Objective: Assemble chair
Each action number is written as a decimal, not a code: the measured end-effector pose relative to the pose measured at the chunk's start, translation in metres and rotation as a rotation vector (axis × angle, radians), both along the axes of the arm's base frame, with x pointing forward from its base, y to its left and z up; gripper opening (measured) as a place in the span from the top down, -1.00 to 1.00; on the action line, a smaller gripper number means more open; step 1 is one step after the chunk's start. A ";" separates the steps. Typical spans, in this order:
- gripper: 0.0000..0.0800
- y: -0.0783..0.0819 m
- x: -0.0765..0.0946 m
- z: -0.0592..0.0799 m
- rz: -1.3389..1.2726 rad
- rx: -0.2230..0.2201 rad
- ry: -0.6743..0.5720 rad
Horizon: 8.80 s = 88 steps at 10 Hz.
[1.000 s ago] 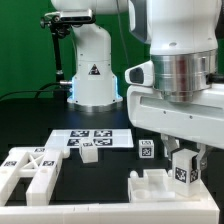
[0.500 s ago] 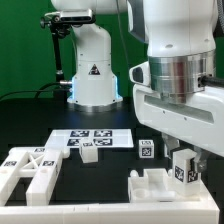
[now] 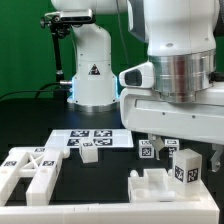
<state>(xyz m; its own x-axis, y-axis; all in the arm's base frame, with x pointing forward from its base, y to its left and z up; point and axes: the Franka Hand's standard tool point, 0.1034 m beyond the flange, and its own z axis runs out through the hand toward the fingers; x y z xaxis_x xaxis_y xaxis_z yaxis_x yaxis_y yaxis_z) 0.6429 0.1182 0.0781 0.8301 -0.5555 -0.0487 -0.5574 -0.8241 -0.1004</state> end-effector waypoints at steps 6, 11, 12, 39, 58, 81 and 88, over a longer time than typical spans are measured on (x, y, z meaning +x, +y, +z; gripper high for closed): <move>-0.62 0.002 0.000 0.000 0.630 -0.039 -0.063; -0.13 0.000 0.000 0.000 0.847 -0.078 -0.073; 0.29 0.000 0.000 -0.001 0.832 -0.077 -0.072; -0.62 0.000 0.003 -0.001 0.618 -0.068 -0.077; 0.29 0.002 0.003 -0.003 -0.507 -0.030 0.013; 0.29 0.002 0.004 -0.002 0.750 -0.106 -0.084; 0.29 0.000 0.005 -0.002 0.028 -0.060 -0.058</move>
Offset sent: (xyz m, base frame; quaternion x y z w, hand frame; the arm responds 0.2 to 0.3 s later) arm -0.0010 0.0085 0.0049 -0.0177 -0.0108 -0.2877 0.9575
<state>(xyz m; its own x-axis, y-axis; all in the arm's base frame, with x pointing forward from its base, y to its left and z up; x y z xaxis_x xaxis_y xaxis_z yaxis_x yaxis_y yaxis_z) 0.6479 0.1183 0.0759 0.8460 -0.5322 0.0323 -0.5285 -0.8450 -0.0814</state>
